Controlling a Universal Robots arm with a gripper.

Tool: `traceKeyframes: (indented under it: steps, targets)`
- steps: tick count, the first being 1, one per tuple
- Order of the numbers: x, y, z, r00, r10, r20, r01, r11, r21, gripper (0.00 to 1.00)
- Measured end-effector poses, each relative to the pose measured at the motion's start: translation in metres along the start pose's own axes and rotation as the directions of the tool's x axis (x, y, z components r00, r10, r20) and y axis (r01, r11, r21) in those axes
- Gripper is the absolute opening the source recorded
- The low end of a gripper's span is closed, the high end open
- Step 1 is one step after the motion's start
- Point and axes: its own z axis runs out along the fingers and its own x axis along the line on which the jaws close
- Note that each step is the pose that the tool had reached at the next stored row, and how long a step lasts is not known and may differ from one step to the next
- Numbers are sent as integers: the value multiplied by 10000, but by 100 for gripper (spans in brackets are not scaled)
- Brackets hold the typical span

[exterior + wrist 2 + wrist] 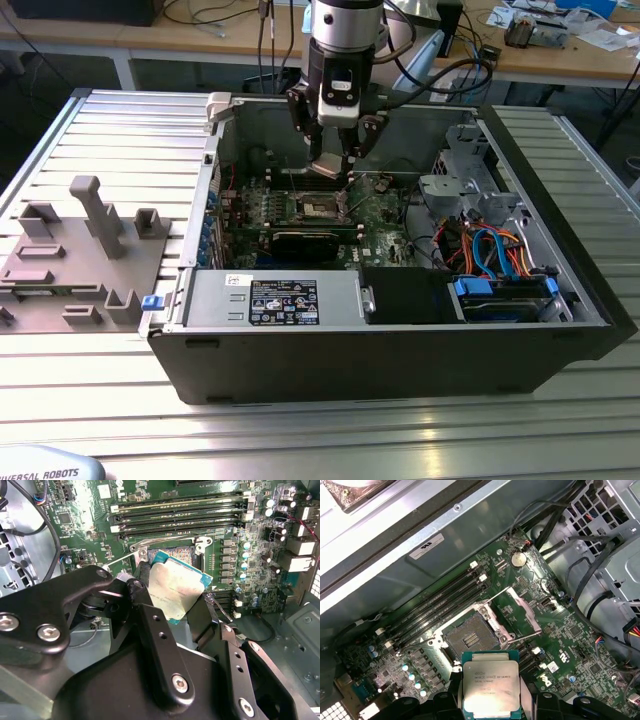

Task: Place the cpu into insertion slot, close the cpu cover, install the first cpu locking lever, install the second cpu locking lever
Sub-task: 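Place the cpu into insertion slot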

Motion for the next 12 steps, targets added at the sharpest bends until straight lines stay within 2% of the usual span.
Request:
traceKeyframes:
  steps: [12]
  targets:
    - [0,0,5,10000,62,5,-62,10000,7,54]
